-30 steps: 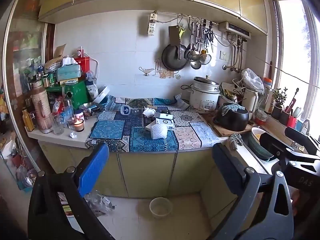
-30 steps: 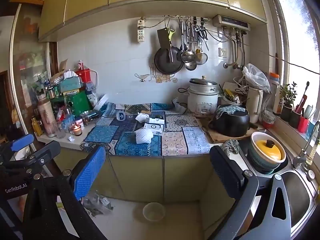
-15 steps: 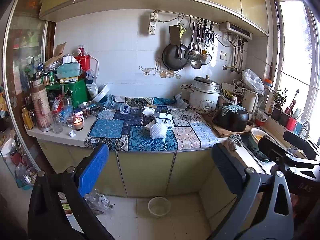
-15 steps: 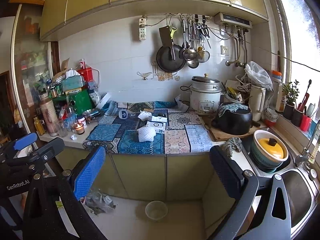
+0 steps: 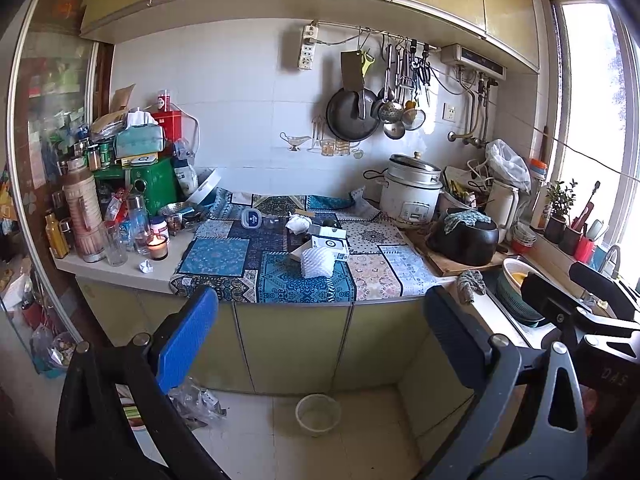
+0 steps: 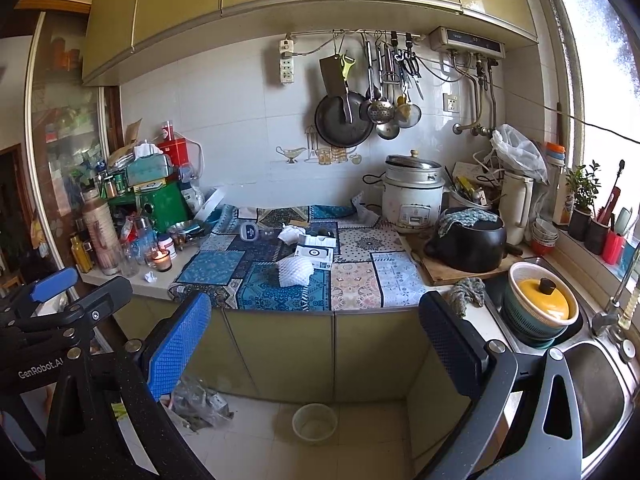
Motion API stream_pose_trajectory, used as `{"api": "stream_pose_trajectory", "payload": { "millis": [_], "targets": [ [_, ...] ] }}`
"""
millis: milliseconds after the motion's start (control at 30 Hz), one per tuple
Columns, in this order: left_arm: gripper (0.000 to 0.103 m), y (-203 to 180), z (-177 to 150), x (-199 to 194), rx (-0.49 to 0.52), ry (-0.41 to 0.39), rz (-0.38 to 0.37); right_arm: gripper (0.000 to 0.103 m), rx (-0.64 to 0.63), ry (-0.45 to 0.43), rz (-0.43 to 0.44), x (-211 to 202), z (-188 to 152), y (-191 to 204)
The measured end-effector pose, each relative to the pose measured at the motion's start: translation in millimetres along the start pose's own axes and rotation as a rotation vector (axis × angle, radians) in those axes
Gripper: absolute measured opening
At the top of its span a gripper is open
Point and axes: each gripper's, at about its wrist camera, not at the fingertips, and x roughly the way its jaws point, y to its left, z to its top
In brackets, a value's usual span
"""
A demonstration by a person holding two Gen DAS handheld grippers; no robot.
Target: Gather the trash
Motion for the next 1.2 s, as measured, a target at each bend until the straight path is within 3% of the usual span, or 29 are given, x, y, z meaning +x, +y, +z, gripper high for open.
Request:
{"api": "stream_pose_trajectory", "payload": {
  "millis": [1200],
  "targets": [
    [0.103,1,6,10,-0.019,0.017,0.002,0.103,0.011,0.019,0.001,12,-1,0]
  ]
}}
